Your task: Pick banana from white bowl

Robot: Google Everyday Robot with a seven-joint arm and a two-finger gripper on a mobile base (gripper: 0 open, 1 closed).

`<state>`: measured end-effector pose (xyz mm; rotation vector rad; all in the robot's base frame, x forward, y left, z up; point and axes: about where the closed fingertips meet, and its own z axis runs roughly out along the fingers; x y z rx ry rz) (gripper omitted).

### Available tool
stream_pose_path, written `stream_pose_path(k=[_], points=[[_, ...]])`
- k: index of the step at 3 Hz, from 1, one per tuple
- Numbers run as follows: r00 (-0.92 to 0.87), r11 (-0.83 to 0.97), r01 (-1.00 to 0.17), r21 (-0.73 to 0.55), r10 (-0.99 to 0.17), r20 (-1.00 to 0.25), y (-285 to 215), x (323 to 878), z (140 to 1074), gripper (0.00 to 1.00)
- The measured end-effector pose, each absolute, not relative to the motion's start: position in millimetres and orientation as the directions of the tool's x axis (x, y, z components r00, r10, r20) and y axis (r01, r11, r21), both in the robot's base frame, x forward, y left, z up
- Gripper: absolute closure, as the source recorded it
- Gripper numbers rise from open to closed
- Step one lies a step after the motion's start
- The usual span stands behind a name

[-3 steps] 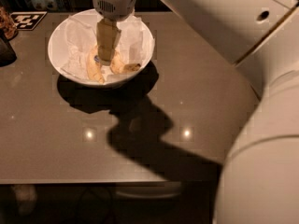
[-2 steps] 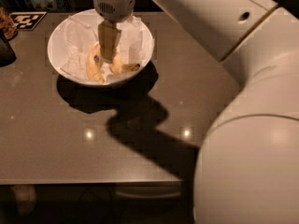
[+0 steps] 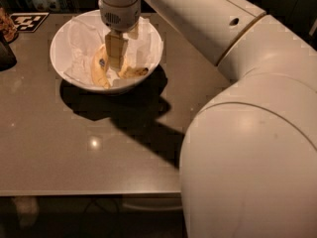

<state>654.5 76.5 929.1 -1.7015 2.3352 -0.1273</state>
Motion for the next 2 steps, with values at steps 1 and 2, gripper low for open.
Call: stream_pose_path(k=[1, 2], points=[[-0.29, 0.312, -0.933, -0.178, -0.947, -0.139, 79.5, 658.8, 913.5, 0.28], [-0.294, 0.311, -0.94, -0.14, -0.947, -0.129, 81.6, 662.5, 897.0, 0.26]])
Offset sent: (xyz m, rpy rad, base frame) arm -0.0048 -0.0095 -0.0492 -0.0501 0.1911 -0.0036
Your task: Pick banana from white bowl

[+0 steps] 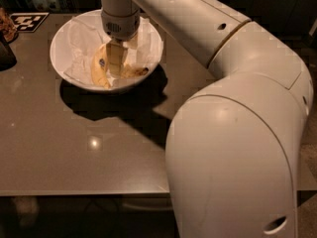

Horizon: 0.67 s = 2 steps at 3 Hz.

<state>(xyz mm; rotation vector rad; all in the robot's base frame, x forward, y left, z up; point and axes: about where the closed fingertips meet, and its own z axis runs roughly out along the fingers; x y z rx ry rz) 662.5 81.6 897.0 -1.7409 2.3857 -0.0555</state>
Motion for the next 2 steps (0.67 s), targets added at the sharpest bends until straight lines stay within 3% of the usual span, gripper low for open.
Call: stream_pose_path(k=[2], points=[[-0.284, 0.294, -0.953, -0.077, -0.951, -0.118, 90.0, 662.1, 872.8, 0.29]])
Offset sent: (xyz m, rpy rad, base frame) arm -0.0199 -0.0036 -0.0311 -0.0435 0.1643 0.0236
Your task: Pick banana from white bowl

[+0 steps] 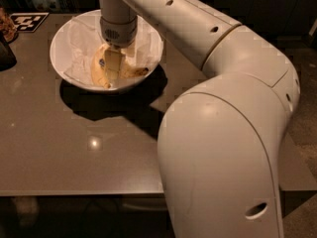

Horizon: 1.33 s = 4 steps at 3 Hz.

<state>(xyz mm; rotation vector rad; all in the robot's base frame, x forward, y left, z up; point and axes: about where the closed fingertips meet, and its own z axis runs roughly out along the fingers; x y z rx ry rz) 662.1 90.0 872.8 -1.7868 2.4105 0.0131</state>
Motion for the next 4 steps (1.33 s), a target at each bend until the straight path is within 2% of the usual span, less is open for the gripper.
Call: stream_pose_path(k=[4], points=[[-0.321, 0.323, -0.946, -0.01, -0.942, -0.101, 77.0, 669.6, 844.3, 0.31]])
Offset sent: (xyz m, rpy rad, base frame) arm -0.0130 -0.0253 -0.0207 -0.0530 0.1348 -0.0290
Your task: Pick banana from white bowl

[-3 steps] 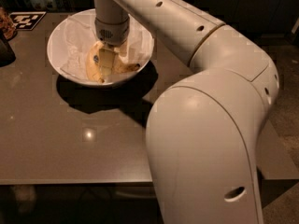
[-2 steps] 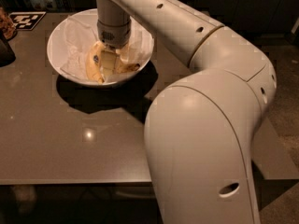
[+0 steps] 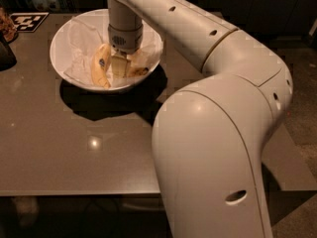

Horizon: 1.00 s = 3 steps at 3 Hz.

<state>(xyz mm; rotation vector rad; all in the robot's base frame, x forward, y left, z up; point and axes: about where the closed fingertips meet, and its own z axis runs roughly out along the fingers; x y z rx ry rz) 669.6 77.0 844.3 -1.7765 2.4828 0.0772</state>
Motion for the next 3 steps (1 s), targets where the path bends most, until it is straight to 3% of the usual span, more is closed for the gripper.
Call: stream_pose_path(k=[1, 3], points=[[-0.314, 0.316, -0.949, -0.012, -0.945, -0.097, 76.2, 669.3, 842.4, 0.45], [-0.296, 0.301, -0.953, -0.042, -0.95, -0.093, 73.7, 665.6, 850.1, 0.92]])
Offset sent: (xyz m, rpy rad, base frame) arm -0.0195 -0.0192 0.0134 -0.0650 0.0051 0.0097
